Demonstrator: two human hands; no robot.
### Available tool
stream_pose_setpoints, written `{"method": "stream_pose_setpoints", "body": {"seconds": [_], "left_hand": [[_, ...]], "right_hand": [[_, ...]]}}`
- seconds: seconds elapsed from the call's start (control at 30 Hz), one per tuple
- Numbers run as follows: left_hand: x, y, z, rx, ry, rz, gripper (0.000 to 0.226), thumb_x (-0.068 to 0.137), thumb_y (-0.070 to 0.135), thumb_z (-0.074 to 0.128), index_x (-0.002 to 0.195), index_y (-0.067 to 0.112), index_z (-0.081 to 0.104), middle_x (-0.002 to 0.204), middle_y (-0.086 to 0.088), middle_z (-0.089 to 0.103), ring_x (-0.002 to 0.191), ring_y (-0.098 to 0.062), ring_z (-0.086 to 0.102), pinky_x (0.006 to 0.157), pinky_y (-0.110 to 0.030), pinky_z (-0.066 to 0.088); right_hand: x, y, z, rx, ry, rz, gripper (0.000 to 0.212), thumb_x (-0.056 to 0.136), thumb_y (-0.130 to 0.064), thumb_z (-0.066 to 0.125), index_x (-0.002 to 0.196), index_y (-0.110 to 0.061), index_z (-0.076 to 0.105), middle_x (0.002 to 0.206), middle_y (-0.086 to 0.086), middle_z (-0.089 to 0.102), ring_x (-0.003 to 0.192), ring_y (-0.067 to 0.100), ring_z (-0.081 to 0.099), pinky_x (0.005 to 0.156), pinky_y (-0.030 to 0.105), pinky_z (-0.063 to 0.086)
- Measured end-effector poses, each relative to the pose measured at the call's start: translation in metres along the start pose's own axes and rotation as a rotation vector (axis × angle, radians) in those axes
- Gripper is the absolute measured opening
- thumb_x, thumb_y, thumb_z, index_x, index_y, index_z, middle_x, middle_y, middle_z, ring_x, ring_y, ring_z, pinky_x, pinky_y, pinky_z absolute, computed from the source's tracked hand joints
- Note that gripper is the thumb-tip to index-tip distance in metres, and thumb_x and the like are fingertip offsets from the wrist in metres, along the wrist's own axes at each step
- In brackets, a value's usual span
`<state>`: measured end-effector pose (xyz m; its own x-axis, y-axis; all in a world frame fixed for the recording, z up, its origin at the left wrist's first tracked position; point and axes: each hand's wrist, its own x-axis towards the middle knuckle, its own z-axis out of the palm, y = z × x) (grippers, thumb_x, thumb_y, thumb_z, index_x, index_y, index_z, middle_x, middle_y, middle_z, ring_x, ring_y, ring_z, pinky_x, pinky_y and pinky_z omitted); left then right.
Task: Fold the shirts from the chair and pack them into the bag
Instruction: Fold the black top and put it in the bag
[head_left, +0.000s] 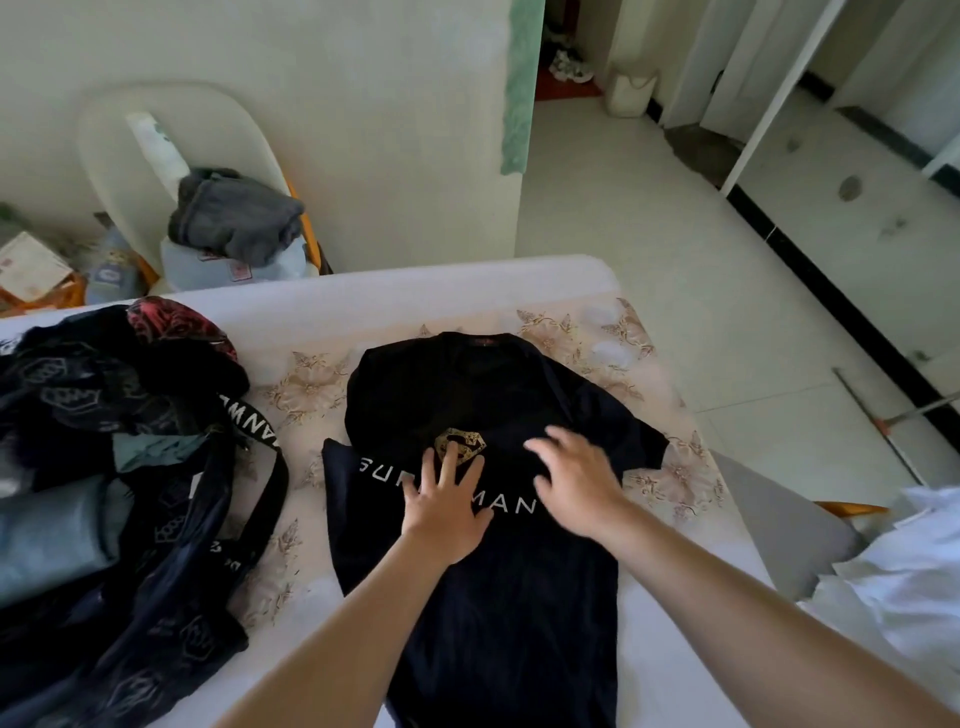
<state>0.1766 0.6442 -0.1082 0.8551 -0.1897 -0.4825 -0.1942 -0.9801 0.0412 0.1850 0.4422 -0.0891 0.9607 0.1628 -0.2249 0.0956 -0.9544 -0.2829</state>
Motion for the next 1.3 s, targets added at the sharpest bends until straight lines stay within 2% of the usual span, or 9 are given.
{"method": "stream_pose_setpoints", "body": {"seconds": [0.13,0.37,0.5,0.63,0.77,0.97,1.07,1.2,1.3], "left_hand": [[-0.008,-0.013,-0.006,-0.009,0.134,0.106,0.066,0.092,0.065,0.038,0.149,0.031,0.032,0.152,-0.003,0.03,0.135,-0.026,0.032,0.107,-0.042,0.037],[0.014,-0.013,-0.047,-0.147,0.057,0.169,0.037,0.099,0.047,0.039,0.115,0.025,0.065,0.112,0.004,0.06,0.102,-0.021,0.06,0.081,-0.036,0.052],[0.057,-0.037,-0.054,-0.221,0.44,0.062,0.03,0.1,0.03,0.042,0.124,0.025,0.059,0.124,0.001,0.056,0.119,-0.023,0.049,0.098,-0.037,0.04],[0.086,-0.063,-0.044,-0.087,0.051,-0.098,0.063,0.102,0.046,0.037,0.157,0.029,0.012,0.165,-0.004,0.003,0.151,-0.032,0.001,0.119,-0.051,0.01],[0.092,-0.07,-0.044,-0.273,0.408,-0.121,0.047,0.1,0.022,0.045,0.146,0.024,0.038,0.156,-0.003,0.034,0.145,-0.025,0.024,0.117,-0.043,0.02],[0.09,-0.109,-0.051,-0.587,0.316,-0.565,0.066,0.087,0.015,0.061,0.145,0.014,0.027,0.14,-0.016,0.045,0.124,-0.036,0.046,0.099,-0.049,0.047],[0.082,-0.114,-0.067,-0.781,0.393,-0.451,0.041,0.087,0.015,0.056,0.127,0.021,0.056,0.1,0.002,0.067,0.084,-0.02,0.064,0.069,-0.035,0.056],[0.052,-0.082,-0.086,-0.719,0.593,-0.041,0.043,0.088,0.017,0.061,0.129,0.03,0.054,0.118,0.011,0.056,0.097,-0.011,0.058,0.074,-0.032,0.055],[0.035,-0.054,-0.075,-0.539,0.347,0.222,0.045,0.089,0.038,0.064,0.131,0.036,0.05,0.12,0.014,0.053,0.095,-0.005,0.053,0.076,-0.029,0.052]], "right_hand": [[0.007,-0.002,0.025,-0.076,-0.18,0.051,0.066,0.103,-0.048,0.037,0.158,-0.027,0.009,0.166,0.003,0.0,0.153,0.022,0.001,0.12,0.052,0.017],[0.046,0.014,0.004,-0.261,0.071,0.084,0.057,0.098,-0.04,0.045,0.151,-0.023,0.032,0.152,0.011,0.038,0.137,0.029,0.04,0.114,0.059,0.026],[0.072,0.034,-0.013,-0.344,-0.129,0.183,0.061,0.103,-0.047,0.027,0.158,-0.028,0.011,0.166,0.007,0.007,0.149,0.027,0.02,0.116,0.065,0.005],[0.087,0.036,-0.025,-0.525,-0.25,0.373,0.066,0.1,-0.044,0.029,0.158,-0.017,0.011,0.164,0.015,0.014,0.149,0.035,0.015,0.114,0.067,0.001],[0.094,-0.002,-0.018,-0.493,0.031,0.043,0.049,0.087,-0.031,0.055,0.135,-0.02,0.05,0.135,0.01,0.048,0.125,0.033,0.041,0.11,0.054,0.026],[0.095,-0.033,0.014,-0.176,-0.18,-0.223,0.062,0.101,-0.027,0.046,0.157,-0.028,0.019,0.166,0.005,0.006,0.153,0.026,0.006,0.122,0.044,0.019],[0.098,-0.04,0.01,-0.137,-0.133,-0.183,0.062,0.099,-0.025,0.048,0.155,-0.026,0.022,0.165,0.006,0.014,0.152,0.025,0.013,0.121,0.044,0.022],[0.101,-0.047,-0.007,0.042,0.206,-0.203,0.082,0.087,-0.014,0.063,0.156,-0.018,0.019,0.16,0.013,0.023,0.146,0.027,0.028,0.114,0.041,0.034],[0.097,-0.041,-0.013,0.009,0.245,-0.257,0.094,0.075,-0.006,0.068,0.156,-0.018,0.022,0.158,0.014,0.027,0.146,0.031,0.027,0.113,0.046,0.031]]}}
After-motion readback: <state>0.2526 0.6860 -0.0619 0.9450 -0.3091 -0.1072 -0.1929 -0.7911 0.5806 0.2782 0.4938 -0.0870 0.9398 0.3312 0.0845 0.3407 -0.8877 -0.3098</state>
